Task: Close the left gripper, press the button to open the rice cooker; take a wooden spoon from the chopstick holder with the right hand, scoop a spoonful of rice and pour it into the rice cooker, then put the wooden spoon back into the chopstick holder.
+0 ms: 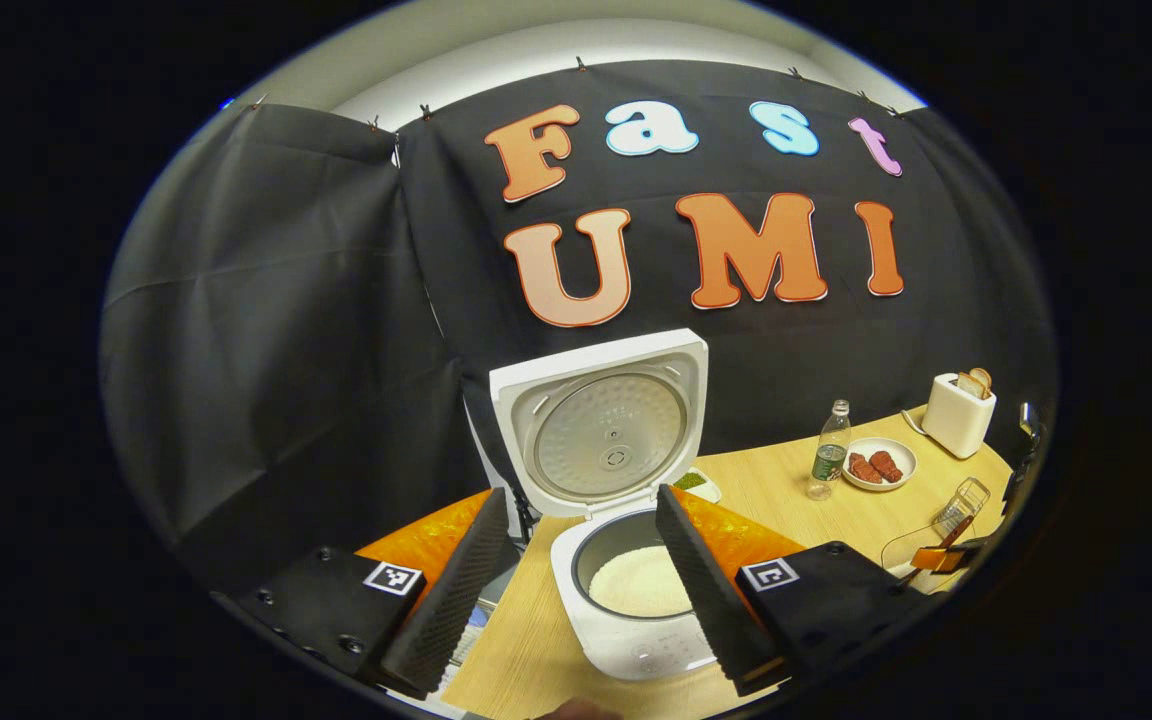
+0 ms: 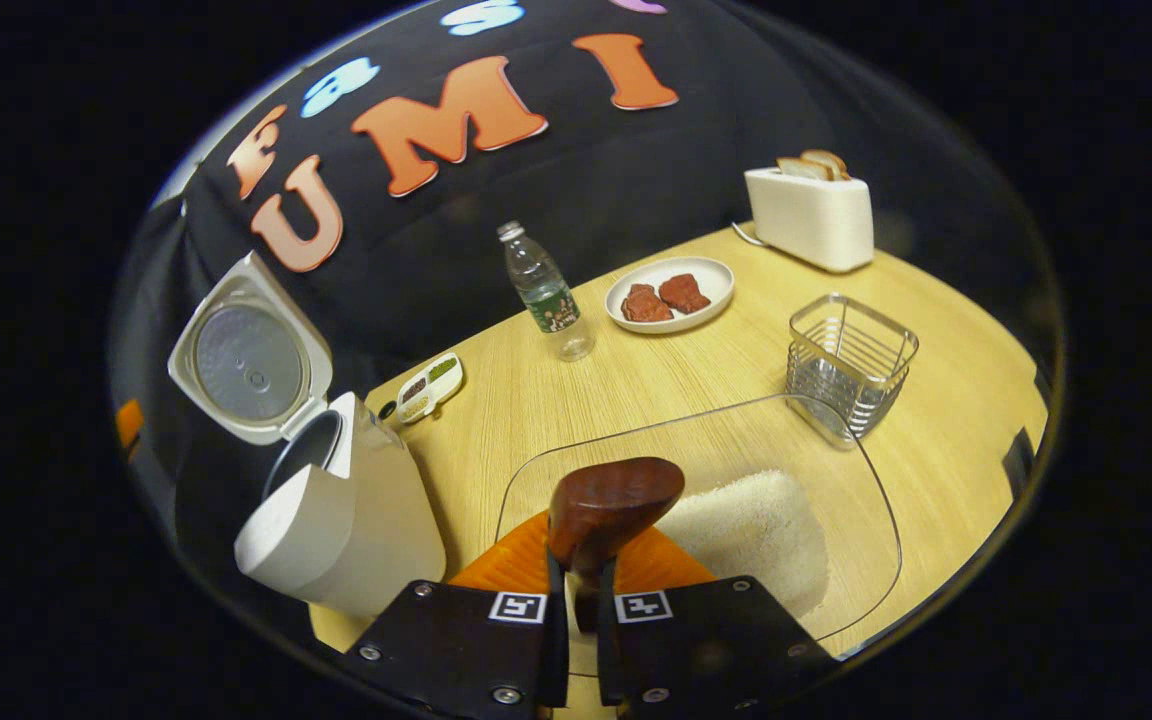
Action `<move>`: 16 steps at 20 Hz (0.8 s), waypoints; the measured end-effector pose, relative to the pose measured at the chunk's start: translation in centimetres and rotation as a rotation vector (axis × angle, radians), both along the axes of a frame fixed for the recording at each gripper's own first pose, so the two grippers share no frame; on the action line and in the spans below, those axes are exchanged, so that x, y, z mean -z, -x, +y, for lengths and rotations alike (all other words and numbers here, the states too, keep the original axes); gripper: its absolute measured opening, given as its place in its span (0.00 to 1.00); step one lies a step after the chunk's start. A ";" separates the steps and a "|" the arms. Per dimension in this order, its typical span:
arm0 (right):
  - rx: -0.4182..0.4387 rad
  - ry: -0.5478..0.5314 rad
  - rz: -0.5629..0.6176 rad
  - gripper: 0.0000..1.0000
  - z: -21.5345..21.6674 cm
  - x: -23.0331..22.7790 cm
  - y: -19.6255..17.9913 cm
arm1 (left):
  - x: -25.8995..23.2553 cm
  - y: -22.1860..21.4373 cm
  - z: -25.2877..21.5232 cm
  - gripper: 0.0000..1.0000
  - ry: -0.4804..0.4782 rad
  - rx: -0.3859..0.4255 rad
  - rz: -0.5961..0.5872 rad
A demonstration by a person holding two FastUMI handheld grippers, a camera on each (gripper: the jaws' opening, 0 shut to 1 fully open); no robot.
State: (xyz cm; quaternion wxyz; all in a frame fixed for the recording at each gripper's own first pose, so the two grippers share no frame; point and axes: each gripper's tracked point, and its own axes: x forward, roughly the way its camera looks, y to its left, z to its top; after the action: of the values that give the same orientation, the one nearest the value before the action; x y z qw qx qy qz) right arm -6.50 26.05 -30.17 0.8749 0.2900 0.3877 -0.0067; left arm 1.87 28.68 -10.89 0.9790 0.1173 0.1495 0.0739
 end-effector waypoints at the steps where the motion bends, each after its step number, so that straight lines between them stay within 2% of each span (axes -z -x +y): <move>1: 0.026 -0.058 0.023 0.11 -0.5 0.3 0.0 | 0.1 0.1 0.1 0.96 0.002 -0.004 0.000; 6: 0.132 -0.298 0.068 0.11 -2.6 1.2 0.0 | 0.5 -0.3 -0.8 1.00 0.032 -0.007 0.009; 8: 0.161 -0.351 0.086 0.11 -2.6 1.7 0.0 | 0.4 -0.6 -1.7 1.00 0.034 0.001 0.005; 15: 0.109 -0.438 0.098 0.11 -2.1 1.5 -0.4 | -0.2 -1.4 -5.1 1.00 0.032 0.031 -0.012; 16: 0.094 -0.460 0.095 0.11 -2.3 1.2 -0.4 | -0.3 -1.5 -5.3 0.96 0.032 0.031 -0.016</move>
State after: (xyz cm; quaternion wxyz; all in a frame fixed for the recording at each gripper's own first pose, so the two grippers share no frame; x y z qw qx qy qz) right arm -6.06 23.79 -31.38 0.7654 0.4988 0.4058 0.0276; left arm 3.33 23.36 -10.59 0.9829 0.1034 0.1410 0.0573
